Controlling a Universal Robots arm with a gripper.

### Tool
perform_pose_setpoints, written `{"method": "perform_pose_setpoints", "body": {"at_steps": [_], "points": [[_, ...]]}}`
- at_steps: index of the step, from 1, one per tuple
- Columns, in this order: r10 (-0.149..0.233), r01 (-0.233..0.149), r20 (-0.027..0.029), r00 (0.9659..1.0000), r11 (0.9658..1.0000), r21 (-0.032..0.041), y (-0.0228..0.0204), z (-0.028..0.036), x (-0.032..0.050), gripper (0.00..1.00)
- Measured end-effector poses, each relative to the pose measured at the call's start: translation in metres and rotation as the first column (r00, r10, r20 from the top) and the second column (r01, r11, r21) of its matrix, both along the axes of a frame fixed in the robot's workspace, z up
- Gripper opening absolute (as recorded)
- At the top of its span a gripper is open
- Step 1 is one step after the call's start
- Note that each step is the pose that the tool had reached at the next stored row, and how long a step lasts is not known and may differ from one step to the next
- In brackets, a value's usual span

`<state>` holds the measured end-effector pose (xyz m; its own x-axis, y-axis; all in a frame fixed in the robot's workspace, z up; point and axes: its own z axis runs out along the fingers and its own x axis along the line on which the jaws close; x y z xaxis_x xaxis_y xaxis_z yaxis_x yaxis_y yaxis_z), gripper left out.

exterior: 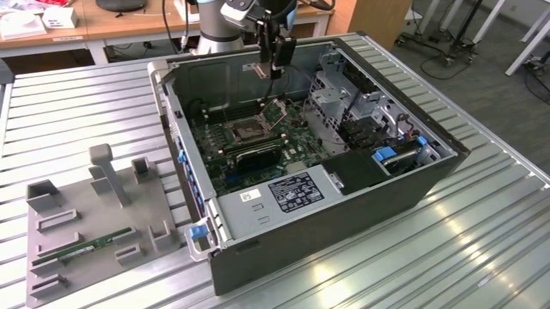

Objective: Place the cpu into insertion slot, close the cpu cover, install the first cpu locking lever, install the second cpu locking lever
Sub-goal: 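Place the cpu into insertion slot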

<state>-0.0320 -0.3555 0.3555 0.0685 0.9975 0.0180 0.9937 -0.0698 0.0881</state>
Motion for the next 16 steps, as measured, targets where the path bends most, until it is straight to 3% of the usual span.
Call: {"method": "perform_pose_setpoints", "body": {"at_steps": [16], "points": [[0.015, -0.015, 0.0001, 0.9999, 0.9999, 0.0003, 0.0000, -0.0033, -0.0063, 0.55]]}}
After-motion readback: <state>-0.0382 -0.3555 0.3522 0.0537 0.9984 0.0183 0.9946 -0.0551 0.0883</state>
